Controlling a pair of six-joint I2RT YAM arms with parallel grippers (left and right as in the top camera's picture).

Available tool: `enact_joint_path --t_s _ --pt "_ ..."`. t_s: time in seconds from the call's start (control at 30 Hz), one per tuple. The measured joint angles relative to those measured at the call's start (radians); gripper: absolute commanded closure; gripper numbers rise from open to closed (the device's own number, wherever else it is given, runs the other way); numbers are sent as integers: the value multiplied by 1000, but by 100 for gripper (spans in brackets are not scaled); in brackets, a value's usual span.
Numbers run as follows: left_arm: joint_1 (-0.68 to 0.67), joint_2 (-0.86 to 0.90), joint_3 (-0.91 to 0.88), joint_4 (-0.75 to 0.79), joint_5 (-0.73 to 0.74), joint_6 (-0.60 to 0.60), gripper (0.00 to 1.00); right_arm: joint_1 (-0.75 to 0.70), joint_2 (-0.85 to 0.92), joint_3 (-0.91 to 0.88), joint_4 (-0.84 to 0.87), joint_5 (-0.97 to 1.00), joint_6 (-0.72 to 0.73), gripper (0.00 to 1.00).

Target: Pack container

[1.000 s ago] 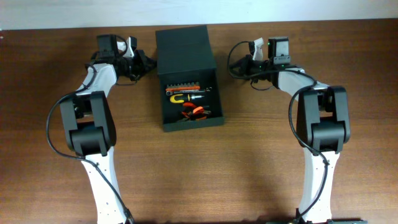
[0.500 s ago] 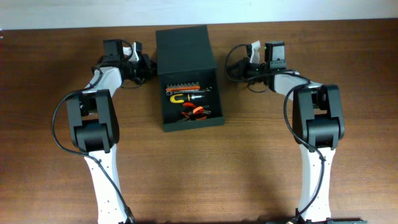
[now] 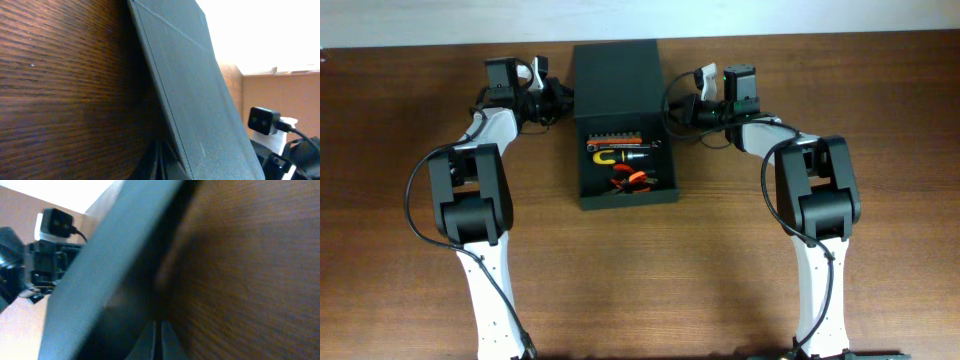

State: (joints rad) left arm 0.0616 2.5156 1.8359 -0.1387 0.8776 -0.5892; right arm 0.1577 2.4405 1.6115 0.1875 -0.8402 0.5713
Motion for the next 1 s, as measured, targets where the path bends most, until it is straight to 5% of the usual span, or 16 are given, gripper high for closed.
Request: enact_joint_path --t_s 0.73,1.0 --pt "-1 5 0 320 158 -66 98 -74 1 0 448 -206 187 96" --pt "-1 11 -2 499 209 -182 98 -72 -1 0 416 -247 280 96"
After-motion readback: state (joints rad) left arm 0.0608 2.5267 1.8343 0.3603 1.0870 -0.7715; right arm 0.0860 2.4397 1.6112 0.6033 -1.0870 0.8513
